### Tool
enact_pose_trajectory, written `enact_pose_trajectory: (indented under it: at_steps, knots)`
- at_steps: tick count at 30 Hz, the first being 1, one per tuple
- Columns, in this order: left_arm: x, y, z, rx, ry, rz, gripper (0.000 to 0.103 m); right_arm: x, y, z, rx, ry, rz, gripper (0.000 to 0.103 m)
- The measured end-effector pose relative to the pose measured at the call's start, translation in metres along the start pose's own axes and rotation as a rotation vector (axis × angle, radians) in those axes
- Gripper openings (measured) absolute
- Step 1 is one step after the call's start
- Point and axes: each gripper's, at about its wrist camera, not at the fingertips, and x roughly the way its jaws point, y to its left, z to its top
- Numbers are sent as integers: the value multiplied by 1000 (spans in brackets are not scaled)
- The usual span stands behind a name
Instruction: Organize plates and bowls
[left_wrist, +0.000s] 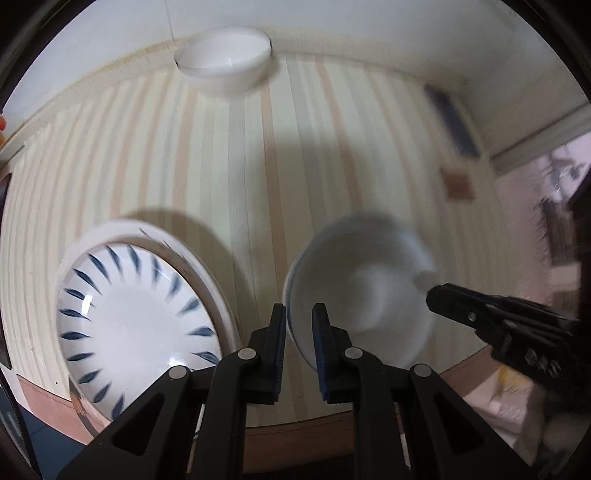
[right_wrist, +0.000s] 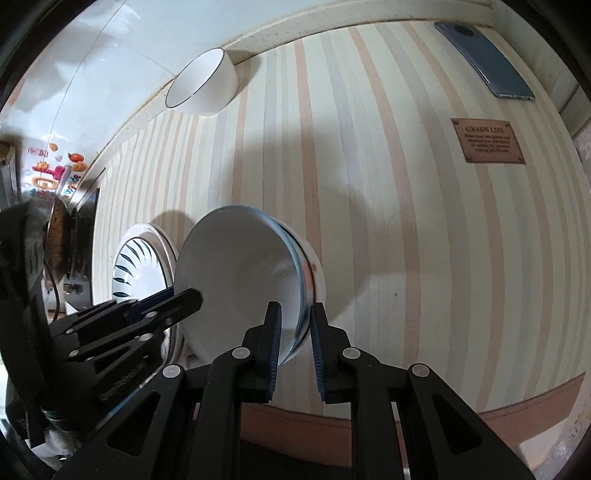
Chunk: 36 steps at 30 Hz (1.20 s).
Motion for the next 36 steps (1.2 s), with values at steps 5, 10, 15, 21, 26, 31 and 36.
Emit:
enact_pose_trajectory:
  at_steps: [5, 10, 15, 21, 26, 31, 36]
  knots:
    - [-44, 33, 54, -99, -127, -24, 39, -33, 3, 38, 32, -58, 53, 44]
    - [-26, 85, 133, -223, -177, 34, 39, -26, 32, 118, -12, -137, 110, 50]
    - [23, 122, 191, -307, -115, 63, 39, 18, 62, 198, -38, -157, 119, 50]
    - [69, 130, 228, -303, -55, 42, 37, 80, 85, 259, -41, -104, 111, 49]
    - [77, 127, 228, -269, -74, 99, 13, 113, 92, 273, -42, -81, 53, 16]
    - [71, 120, 216, -256, -86, 96, 12, 111, 93, 265, -68, -100, 31, 15]
    - [50, 112, 202, -226, -110, 78, 12, 97, 95, 244, -83, -111, 19, 15]
